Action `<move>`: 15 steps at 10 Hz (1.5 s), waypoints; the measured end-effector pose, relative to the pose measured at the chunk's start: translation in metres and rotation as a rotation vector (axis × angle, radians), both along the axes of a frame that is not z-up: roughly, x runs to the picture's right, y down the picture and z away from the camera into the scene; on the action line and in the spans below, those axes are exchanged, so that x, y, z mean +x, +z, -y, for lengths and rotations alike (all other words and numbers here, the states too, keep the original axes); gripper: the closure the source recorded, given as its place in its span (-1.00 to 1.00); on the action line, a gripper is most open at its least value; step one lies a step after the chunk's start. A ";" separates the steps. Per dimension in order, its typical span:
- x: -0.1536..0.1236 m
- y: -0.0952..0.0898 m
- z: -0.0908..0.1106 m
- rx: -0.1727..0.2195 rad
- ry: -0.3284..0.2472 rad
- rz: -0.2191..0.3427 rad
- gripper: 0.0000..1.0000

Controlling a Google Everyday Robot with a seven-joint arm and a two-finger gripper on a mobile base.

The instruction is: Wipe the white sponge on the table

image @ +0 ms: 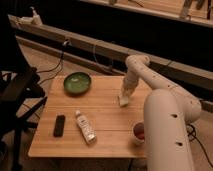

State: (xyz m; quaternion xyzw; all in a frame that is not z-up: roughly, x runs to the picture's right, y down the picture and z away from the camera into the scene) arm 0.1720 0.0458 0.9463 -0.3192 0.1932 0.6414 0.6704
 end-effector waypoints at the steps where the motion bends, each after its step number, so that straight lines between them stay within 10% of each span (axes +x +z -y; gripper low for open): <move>1: -0.003 -0.001 0.001 -0.007 -0.004 0.011 0.46; 15: -0.012 -0.029 -0.024 -0.010 -0.068 0.071 0.46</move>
